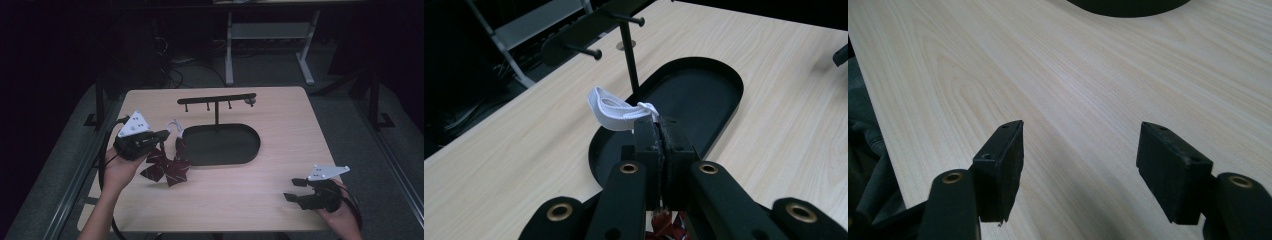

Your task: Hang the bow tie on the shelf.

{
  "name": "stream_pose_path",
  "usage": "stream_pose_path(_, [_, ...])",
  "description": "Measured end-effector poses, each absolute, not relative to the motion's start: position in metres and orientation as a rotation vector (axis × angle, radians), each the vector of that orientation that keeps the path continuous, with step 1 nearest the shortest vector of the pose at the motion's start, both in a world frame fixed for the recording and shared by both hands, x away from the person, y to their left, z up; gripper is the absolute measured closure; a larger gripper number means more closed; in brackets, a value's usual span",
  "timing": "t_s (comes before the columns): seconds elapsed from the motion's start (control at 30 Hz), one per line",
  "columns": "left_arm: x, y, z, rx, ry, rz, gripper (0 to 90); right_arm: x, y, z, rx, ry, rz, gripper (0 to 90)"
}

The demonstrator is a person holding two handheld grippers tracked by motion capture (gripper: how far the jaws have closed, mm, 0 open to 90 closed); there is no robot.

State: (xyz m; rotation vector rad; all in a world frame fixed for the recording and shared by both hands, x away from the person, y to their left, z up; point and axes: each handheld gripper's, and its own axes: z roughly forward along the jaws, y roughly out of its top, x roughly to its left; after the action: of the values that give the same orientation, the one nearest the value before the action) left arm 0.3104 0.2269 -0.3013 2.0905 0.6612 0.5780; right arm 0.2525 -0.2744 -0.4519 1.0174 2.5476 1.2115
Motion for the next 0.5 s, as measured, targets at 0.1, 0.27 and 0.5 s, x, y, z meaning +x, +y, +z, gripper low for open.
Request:
stream_pose_path(0.1, [0.312,0.224,-0.298,2.094,0.653,0.58,88.2,0.253,-0.274,-0.452,1.022,2.548,1.211,34.9])
stream_pose_path(0.27, [0.319,0.215,-0.291,2.097,0.636,0.59,88.2,0.253,-0.275,-0.451,1.017,2.549,1.209,34.9])
stream_pose_path(0.5, [0.327,0.208,-0.287,2.107,0.63,0.596,88.2,0.252,-0.275,-0.451,1.022,2.548,1.208,34.9])
